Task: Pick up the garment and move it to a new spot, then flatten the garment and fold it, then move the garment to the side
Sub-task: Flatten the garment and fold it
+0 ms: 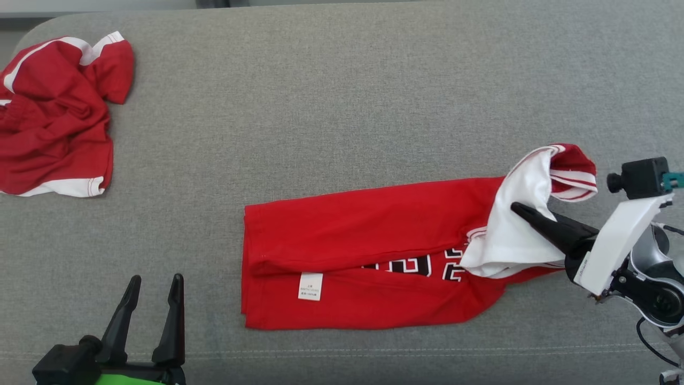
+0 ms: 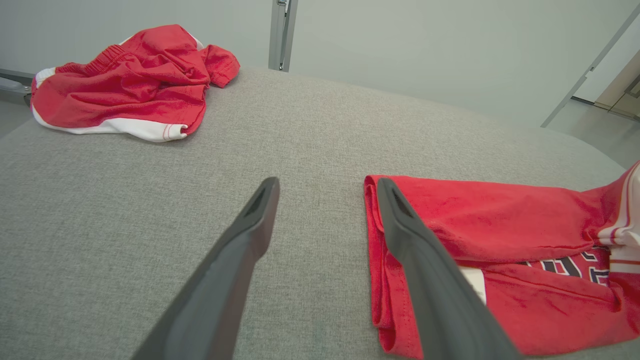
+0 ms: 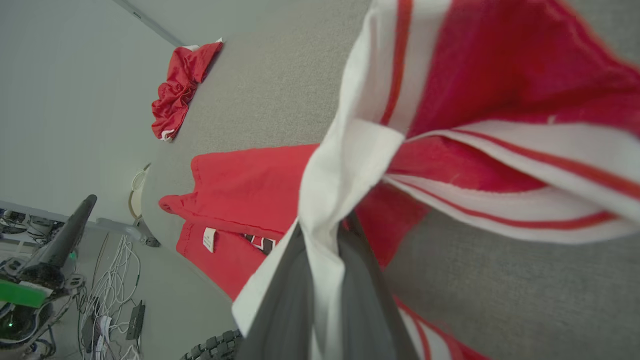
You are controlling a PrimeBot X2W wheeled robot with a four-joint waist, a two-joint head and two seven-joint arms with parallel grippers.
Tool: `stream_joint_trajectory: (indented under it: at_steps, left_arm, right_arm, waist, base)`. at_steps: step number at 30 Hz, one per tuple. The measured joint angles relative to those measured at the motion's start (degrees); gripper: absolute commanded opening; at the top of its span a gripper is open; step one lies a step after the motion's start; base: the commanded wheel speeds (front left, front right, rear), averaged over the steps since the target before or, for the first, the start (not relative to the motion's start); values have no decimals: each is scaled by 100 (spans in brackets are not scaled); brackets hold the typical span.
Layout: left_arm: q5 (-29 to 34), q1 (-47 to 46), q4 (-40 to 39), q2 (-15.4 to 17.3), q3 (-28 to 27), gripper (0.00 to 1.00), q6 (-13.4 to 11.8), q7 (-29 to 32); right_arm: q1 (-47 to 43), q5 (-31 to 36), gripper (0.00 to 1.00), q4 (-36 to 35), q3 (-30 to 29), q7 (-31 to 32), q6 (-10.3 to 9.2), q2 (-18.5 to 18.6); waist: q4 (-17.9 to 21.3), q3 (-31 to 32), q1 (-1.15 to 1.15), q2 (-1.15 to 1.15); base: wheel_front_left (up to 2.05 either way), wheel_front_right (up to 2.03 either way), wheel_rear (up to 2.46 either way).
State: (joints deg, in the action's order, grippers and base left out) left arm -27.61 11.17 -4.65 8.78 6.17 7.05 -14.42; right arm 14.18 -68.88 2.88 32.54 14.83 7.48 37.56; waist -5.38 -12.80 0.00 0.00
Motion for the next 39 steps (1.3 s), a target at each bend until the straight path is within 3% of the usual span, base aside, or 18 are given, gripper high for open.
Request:
stream_joint_trajectory:
  at_steps: [11,21,39]
  left_arm:
    - [15,-450,58,-101,375,100,2,0]
    - [-33,-898,220,-311,755,100,2,0]
    - [-290,-1129,435,-430,985,100,3,0]
  right_arm:
    - [322,283,0,-575,453,775,-2,197]
    - [415,407,0,-702,715,1295,-397,193]
    - [887,853,0,-689,1288,1760,-821,-563]
  waist:
    - [-332,45,0,0]
    - [-889,-14,0,0]
    - [-1673,98,0,0]
  base:
    - [0,0,0]
    - [0,0,0]
    - [0,0,0]
